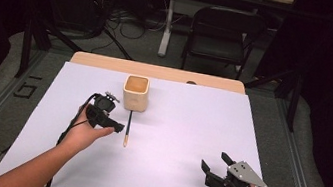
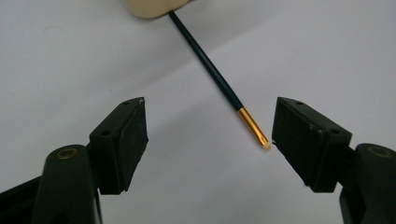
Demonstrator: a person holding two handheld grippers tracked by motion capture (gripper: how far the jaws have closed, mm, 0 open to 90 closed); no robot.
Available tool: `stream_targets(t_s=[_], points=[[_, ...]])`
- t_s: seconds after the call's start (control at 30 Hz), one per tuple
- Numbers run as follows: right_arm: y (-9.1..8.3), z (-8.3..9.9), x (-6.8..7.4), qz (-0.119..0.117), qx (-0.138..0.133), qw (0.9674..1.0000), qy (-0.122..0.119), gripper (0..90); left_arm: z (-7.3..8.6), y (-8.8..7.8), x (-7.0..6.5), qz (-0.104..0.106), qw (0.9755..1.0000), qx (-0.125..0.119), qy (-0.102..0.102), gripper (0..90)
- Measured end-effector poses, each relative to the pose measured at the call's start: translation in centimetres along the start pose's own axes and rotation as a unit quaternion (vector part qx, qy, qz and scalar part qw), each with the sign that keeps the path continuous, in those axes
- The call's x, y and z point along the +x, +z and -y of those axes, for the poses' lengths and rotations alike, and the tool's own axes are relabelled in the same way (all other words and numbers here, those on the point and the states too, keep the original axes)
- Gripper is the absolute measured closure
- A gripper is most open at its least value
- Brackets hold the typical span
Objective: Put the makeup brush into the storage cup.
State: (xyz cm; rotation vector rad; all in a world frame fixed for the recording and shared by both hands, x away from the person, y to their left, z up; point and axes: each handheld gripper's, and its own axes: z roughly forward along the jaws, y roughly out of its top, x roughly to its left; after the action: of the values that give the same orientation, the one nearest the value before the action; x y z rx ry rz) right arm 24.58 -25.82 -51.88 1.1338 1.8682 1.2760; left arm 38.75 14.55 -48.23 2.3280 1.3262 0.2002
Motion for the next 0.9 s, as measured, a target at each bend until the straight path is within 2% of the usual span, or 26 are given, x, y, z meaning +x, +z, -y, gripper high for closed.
stream_targets(t_s=[0.23,0.43,0.63,0.67,0.9], points=[[0.0,0.0,0.0,-0.001,0.001,1.0000,0.001,26.0,-0.8,1.3,-0.1,-0.008,0.9992,0.039,0.004,28.3],[0.0,0.0,0.0,-0.001,0.002,1.0000,0.001,26.0,-1.2,2.0,-0.2,-0.006,0.9985,0.055,0.000,30.0],[0.1,0.0,0.0,-0.002,0.002,1.0000,0.000,26.0,-1.7,2.4,0.1,0.001,0.9972,0.071,-0.021,31.4],[0.1,0.0,0.0,-0.002,0.002,1.0000,0.001,26.0,-1.8,2.5,0.1,0.006,0.9966,0.076,-0.031,31.4],[0.1,0.1,0.1,-0.003,0.003,1.0000,0.001,26.0,-2.3,3.0,0.2,0.011,0.9926,0.113,-0.045,31.1]])
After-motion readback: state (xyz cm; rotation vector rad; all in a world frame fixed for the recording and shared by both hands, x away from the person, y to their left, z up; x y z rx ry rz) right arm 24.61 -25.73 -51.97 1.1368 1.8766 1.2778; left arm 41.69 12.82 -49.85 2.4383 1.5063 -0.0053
